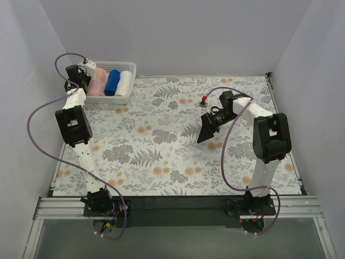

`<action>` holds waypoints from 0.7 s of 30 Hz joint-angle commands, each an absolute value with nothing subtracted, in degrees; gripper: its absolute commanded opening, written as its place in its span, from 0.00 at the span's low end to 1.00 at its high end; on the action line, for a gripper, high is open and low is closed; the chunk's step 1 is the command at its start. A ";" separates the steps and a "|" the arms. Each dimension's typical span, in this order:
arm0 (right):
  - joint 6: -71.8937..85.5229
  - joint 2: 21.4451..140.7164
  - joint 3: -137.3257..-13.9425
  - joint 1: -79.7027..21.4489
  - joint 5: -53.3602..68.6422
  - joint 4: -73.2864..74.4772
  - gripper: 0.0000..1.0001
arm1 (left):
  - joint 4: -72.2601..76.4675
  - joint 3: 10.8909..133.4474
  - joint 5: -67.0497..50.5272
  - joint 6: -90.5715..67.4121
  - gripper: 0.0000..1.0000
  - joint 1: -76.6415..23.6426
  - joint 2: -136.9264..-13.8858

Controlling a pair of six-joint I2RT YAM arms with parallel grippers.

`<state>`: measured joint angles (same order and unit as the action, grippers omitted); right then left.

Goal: Roll the towels
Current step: Place the rolled towel into the container

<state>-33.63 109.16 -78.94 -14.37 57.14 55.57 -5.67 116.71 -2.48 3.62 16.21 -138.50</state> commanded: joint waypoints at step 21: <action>-34.37 110.21 -78.66 -14.33 59.06 57.04 0.99 | -24.86 124.80 -6.87 -3.08 0.00 14.59 -146.07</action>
